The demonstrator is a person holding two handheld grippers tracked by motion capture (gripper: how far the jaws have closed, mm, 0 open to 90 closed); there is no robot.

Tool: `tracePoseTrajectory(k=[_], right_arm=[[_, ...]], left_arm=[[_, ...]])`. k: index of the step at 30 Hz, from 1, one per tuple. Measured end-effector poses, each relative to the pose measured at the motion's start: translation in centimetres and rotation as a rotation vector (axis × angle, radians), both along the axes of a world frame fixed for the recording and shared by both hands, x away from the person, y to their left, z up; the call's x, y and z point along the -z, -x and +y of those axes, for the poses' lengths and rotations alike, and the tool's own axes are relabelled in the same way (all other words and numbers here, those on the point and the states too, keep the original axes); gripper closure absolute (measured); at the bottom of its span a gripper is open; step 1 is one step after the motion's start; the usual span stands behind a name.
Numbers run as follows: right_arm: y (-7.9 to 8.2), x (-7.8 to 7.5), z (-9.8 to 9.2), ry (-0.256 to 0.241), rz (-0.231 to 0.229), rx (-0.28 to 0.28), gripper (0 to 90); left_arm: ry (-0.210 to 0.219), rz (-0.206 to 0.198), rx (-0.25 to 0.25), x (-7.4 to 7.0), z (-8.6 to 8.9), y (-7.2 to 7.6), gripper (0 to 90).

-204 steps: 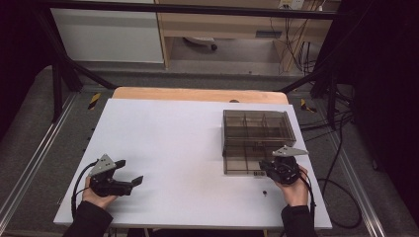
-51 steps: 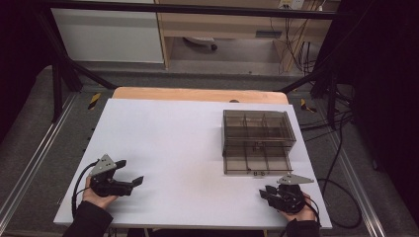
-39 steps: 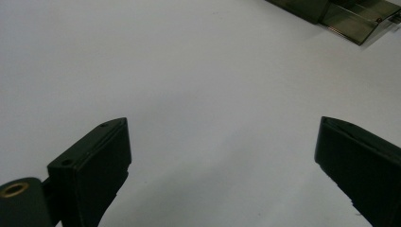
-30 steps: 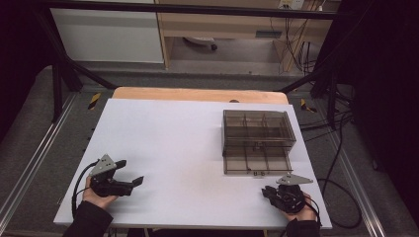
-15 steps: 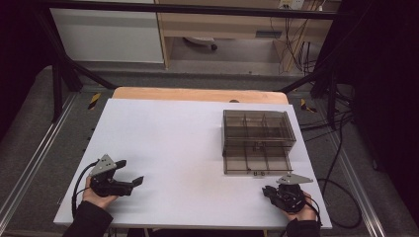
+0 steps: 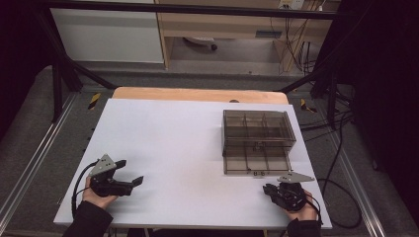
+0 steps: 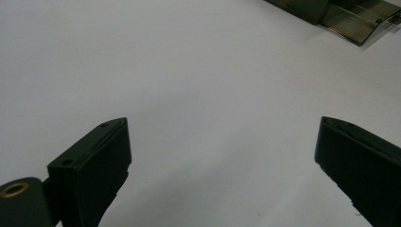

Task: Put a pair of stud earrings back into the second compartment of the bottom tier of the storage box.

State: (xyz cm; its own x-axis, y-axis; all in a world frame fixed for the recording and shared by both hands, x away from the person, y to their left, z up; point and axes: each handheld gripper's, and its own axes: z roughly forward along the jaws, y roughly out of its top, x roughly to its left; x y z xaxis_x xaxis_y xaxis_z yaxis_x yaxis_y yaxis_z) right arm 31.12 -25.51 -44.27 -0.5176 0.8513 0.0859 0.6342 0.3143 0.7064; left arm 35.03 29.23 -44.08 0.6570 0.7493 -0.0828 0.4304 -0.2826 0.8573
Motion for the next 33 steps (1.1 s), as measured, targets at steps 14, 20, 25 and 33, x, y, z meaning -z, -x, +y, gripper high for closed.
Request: tracePoseTrajectory(k=[14,20,25,33], right_arm=[[-0.4,-0.9,0.0,-0.012,-0.020,-0.001,79.7],[-0.7,-1.2,0.2,-0.004,-0.026,-0.007,79.8],[-0.8,-1.4,0.4,0.001,-0.032,-0.012,79.8],[-1.0,-1.8,0.8,0.001,-0.037,-0.018,79.8]], left_arm=[[-0.003,0.000,-0.001,0.0,0.0,0.0,4.6],[-0.002,0.002,-0.002,0.0,0.0,0.0,4.6],[-0.003,0.000,-0.003,0.0,0.0,0.0,4.6],[-0.003,0.000,-0.002,0.0,0.0,0.0,4.6]])
